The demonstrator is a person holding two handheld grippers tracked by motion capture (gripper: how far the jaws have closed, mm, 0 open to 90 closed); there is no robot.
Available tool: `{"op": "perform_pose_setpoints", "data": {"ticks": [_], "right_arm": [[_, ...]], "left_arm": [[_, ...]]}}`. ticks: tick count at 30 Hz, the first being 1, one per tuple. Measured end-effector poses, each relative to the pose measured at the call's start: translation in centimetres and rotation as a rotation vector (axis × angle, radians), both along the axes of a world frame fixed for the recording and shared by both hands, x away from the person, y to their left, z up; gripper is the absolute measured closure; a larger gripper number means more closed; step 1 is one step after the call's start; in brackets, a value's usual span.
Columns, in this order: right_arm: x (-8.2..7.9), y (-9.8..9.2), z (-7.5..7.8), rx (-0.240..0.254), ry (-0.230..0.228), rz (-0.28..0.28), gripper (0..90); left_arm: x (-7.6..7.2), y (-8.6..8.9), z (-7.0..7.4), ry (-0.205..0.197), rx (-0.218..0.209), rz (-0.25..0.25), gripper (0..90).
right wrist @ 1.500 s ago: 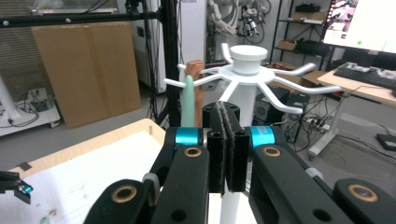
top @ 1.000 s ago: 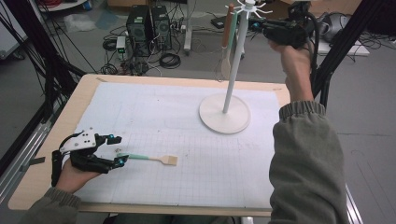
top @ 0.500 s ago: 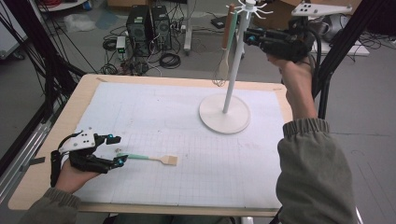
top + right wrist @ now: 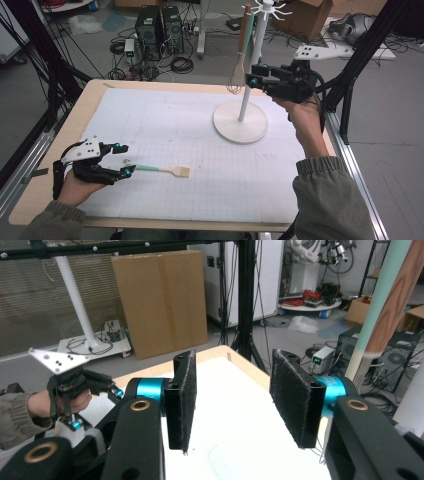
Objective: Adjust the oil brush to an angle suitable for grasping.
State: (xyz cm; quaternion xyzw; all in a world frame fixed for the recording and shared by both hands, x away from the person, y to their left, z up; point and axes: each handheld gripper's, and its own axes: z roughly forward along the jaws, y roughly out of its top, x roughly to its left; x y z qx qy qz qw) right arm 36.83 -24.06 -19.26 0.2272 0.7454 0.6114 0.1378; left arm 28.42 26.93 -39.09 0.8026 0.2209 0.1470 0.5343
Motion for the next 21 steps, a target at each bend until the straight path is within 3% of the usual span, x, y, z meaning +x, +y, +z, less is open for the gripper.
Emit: {"op": "perform_pose_setpoints", "data": {"ticks": [5,21], "right_arm": [[-0.4,0.5,-1.5,-0.023,0.023,0.015,48.0],[-2.2,1.6,-6.4,-0.06,0.065,0.049,44.1]], "left_arm": [[0.0,0.0,-0.1,0.01,-0.003,-0.006,26.5],[-0.2,0.2,0.1,-0.01,0.019,-0.015,31.7]]}}
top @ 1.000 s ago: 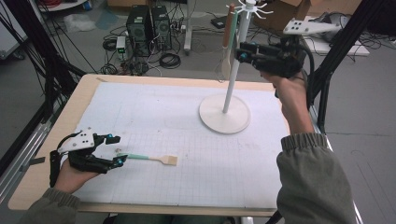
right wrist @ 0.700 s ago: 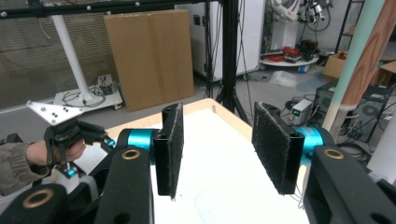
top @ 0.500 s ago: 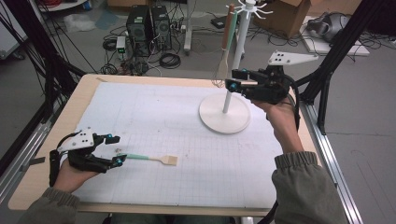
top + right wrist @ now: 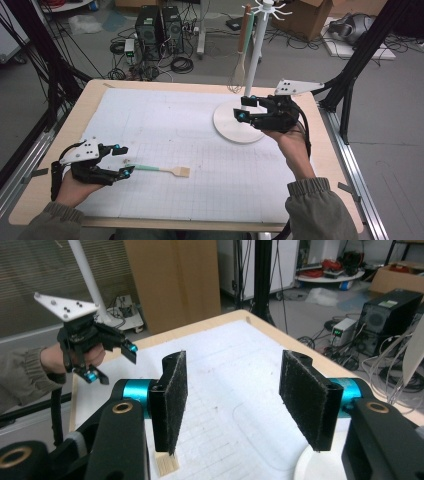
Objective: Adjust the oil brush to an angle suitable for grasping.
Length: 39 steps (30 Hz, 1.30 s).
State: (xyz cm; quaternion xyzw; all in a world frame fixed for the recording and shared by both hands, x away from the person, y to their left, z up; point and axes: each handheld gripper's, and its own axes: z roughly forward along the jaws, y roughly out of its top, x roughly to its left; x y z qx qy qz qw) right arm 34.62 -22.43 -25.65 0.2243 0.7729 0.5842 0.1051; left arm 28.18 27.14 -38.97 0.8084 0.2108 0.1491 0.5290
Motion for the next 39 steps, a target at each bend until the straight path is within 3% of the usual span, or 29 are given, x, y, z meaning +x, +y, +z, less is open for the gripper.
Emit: {"op": "perform_pose_setpoints", "data": {"ticks": [9,19,25,30,39], "right_arm": [[-1.7,0.1,-2.8,-0.033,0.018,0.001,39.7],[-3.2,-0.3,-5.1,-0.053,0.029,-0.009,38.0],[-3.8,-0.2,-6.5,-0.063,0.044,-0.006,37.8],[-4.2,-0.4,-7.1,-0.058,0.048,-0.007,37.6],[-5.4,-0.6,-7.9,-0.067,0.049,-0.011,36.5]], "left_arm": [[0.5,-0.1,0.0,-0.011,0.018,-0.039,44.8],[1.8,0.1,-1.2,0.005,0.087,-0.066,57.0],[2.6,-0.3,-2.0,0.024,0.153,-0.076,74.5],[3.5,-0.4,-2.6,0.03,0.184,-0.047,88.6],[4.8,-0.9,-4.0,0.074,0.241,-0.017,89.6]]}}
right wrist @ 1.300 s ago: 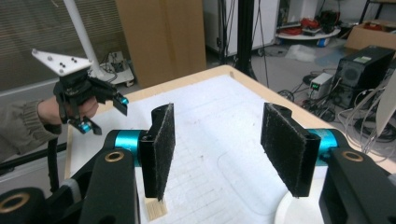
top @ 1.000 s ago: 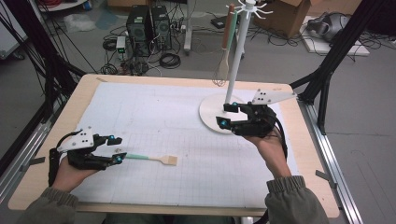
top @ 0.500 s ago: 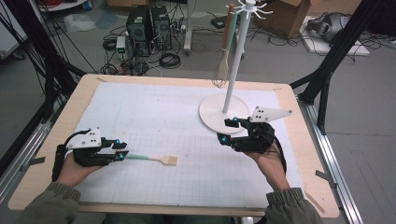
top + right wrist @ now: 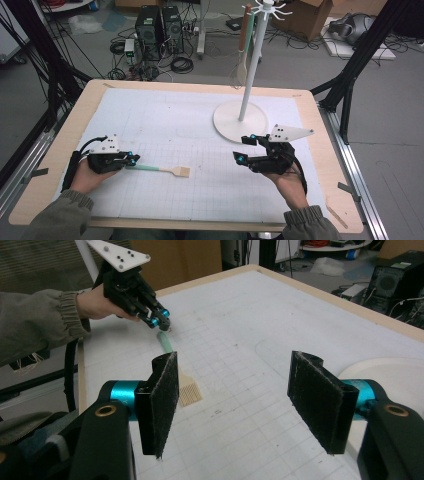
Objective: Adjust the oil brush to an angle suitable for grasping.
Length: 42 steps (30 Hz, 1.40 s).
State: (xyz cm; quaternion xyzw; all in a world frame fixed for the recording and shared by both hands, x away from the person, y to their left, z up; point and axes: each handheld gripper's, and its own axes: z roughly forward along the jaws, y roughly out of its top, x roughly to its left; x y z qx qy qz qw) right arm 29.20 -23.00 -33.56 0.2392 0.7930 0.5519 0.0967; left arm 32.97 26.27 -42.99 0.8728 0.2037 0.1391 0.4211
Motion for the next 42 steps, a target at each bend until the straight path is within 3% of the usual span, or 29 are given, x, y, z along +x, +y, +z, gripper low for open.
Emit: {"op": "perform_pose_setpoints", "data": {"ticks": [9,15,30,42], "right_arm": [[-0.9,0.1,-1.2,-0.011,-0.006,0.006,36.2],[-1.1,-0.1,-1.7,0.002,-0.002,0.004,36.1],[-1.0,-0.1,-2.7,0.0,0.009,-0.011,36.0],[-0.5,0.4,-3.2,0.005,0.027,-0.02,35.5]], "left_arm": [[0.9,0.3,-1.2,0.073,0.04,0.03,89.6],[0.7,0.5,-1.3,0.1,0.022,0.009,89.6],[-1.2,0.6,-1.2,0.12,0.028,-0.08,89.5],[-3.0,0.3,-1.3,0.112,0.024,-0.096,89.5]]}}
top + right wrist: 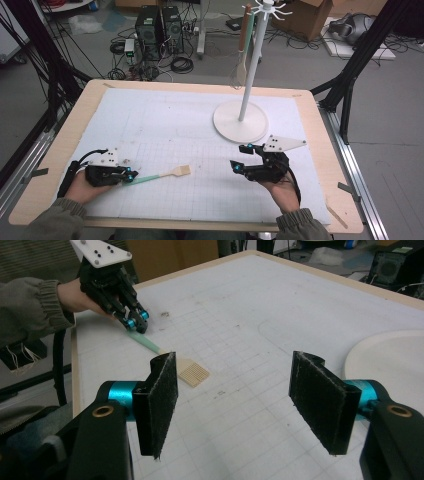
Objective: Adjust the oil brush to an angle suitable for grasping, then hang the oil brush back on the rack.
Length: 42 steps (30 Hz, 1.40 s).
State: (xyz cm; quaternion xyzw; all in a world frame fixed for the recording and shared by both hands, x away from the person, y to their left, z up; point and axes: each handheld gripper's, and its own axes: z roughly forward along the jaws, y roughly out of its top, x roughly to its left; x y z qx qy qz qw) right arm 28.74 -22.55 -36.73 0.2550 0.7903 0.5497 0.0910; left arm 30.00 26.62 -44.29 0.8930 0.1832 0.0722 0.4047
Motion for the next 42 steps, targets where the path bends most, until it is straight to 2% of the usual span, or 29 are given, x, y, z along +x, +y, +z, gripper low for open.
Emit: {"op": "perform_pose_setpoints", "data": {"ticks": [8,11,15,17,19,21,26,30,36,42], "right_arm": [[0.2,0.7,-0.7,-0.003,0.007,0.0,35.2],[0.3,0.9,-1.1,0.0,0.015,-0.004,35.1],[0.2,0.9,-1.6,-0.012,0.012,-0.029,34.7],[0.1,0.7,-1.9,-0.016,0.012,-0.049,34.7],[0.1,0.6,-2.2,-0.016,0.016,-0.059,34.7],[0.1,0.3,-2.5,-0.016,0.02,-0.076,34.6],[0.1,0.2,-2.9,-0.021,0.023,-0.092,34.6],[0.4,0.3,-3.3,-0.024,0.036,-0.083,34.6],[0.3,0.5,-3.5,-0.039,0.038,-0.079,34.6],[0.1,0.3,-3.3,-0.033,0.036,-0.09,34.6]], "left_arm": [[-0.7,-0.1,0.1,0.005,-0.001,0.0,88.2],[-1.0,0.2,0.5,0.0,-0.018,0.02,80.6],[-1.6,0.1,1.5,-0.035,-0.064,0.045,69.3],[-2.0,-0.3,2.0,-0.072,-0.065,0.06,58.3],[-2.2,-0.6,2.3,-0.085,-0.077,0.056,54.8],[-2.3,-0.9,2.4,-0.097,-0.069,0.063,50.6],[-2.6,-1.2,2.7,-0.114,-0.086,0.071,48.7],[-2.7,-1.2,2.8,-0.123,-0.095,0.08,47.9],[-2.8,-1.4,2.9,-0.134,-0.076,0.075,46.6],[-2.7,-1.5,3.0,-0.136,-0.09,0.071,46.6]]}}
